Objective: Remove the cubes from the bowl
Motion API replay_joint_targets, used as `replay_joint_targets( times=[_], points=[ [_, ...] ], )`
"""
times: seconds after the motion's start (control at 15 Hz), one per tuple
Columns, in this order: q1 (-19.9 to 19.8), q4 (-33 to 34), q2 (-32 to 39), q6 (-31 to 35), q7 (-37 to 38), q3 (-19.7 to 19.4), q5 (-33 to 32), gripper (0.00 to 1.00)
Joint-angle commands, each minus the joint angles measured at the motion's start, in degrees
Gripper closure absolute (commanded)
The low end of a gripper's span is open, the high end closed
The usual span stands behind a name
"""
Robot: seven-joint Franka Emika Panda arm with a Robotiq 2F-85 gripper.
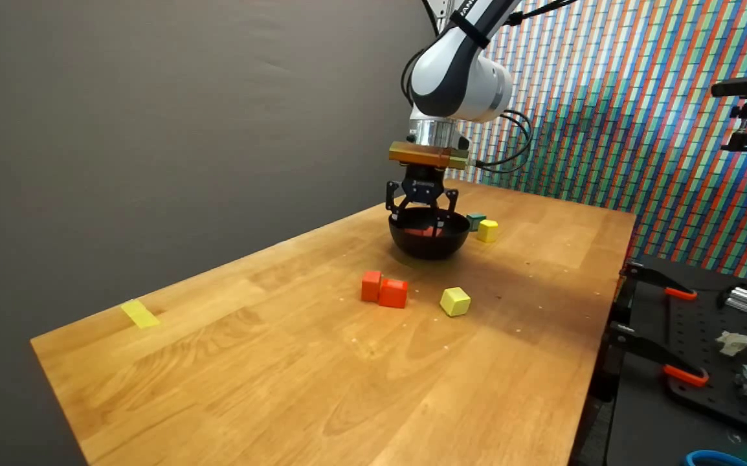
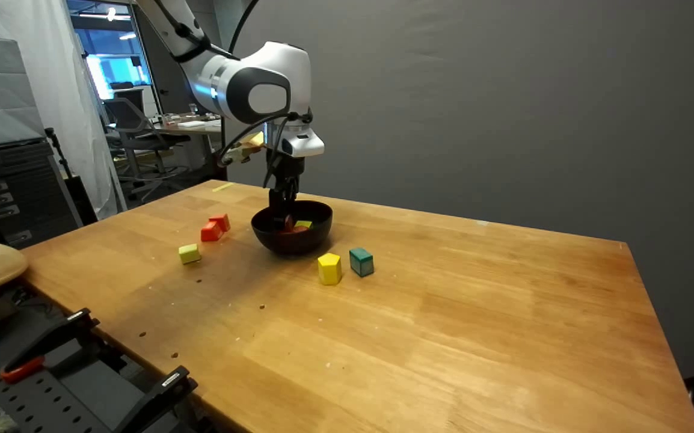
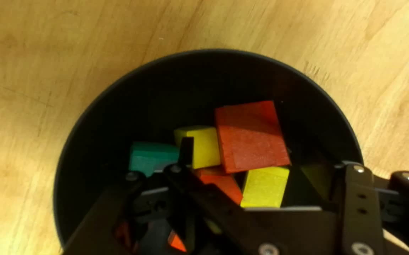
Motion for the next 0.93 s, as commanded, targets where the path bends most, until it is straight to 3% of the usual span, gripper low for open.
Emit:
replay_joint_targets(
  times=[0.0, 0.2, 0.27, 0.47, 0.87],
  points=[
    [-0.25, 2.42, 1.77, 0.38, -1.15, 0.37, 0.83, 0.50],
    [-0.35, 2.28, 1.87, 0.52, -0.89, 0.26, 1.09, 0.75],
    [-0.42, 2.07, 1.65, 0.54, -0.85, 0.23, 1.16, 0.78],
    [-0.93, 0.19, -0.49, 0.62, -1.10, 0.34, 1.78, 0.78],
    [-0.02, -11.65, -14.86, 1.48, -0.52, -1.81, -1.14, 0.78]
  ],
)
